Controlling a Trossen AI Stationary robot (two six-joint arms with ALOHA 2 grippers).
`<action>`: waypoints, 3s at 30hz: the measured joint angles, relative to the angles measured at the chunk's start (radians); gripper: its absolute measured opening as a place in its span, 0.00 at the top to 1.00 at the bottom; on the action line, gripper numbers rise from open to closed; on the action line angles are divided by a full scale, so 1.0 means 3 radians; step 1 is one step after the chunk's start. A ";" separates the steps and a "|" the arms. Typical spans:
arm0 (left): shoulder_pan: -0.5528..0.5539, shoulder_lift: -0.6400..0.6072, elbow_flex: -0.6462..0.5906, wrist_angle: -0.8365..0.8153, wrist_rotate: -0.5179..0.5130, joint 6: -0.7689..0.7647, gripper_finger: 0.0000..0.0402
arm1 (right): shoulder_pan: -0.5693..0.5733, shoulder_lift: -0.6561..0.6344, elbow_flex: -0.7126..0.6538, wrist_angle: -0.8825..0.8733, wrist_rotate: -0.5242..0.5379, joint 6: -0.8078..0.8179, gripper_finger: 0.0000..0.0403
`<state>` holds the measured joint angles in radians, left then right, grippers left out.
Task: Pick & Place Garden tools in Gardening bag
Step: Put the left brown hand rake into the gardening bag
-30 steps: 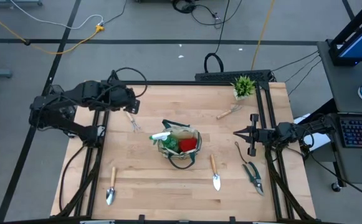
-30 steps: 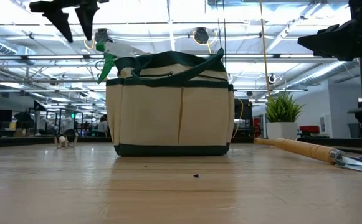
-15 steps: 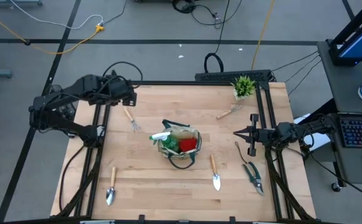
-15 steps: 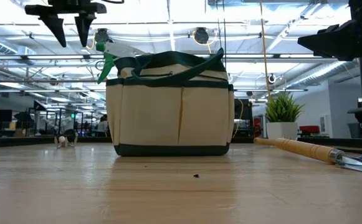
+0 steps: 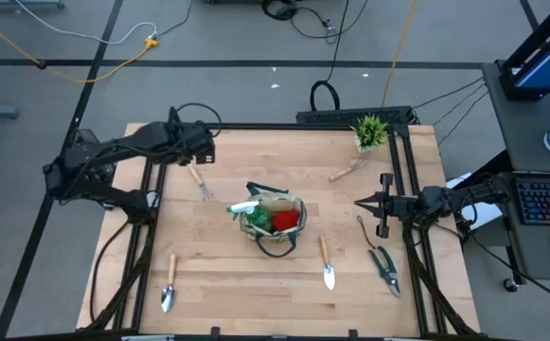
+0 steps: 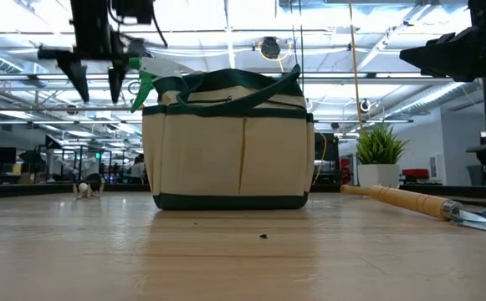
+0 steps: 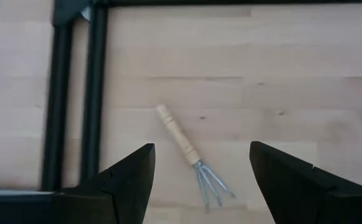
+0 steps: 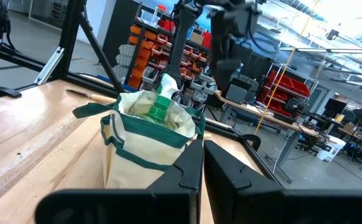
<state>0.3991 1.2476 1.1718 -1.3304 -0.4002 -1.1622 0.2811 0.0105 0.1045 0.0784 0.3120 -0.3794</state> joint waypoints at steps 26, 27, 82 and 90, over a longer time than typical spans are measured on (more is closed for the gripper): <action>0.0898 -0.0002 -0.1385 0.1601 0.0695 -0.0093 0.33 | 0.0001 0.0001 0.0001 0.0000 0.0001 0.0000 0.98; 0.0919 -0.0002 -0.1407 0.1623 0.0724 -0.0098 0.33 | 0.0001 0.0000 0.0001 0.0000 -0.0001 0.0000 0.98; 0.0969 0.0532 -0.2018 0.2978 0.0428 -0.0221 0.81 | 0.0001 0.0001 0.0001 -0.0001 0.0001 0.0000 0.98; 0.0968 0.0394 -0.2023 0.3132 0.0480 -0.0080 0.82 | 0.0000 0.0001 -0.0001 -0.0001 0.0001 0.0000 0.98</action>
<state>0.6895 1.3657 0.5648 -0.3907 -0.2562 -1.1862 0.2811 0.0108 0.1043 0.0781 0.3122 -0.3794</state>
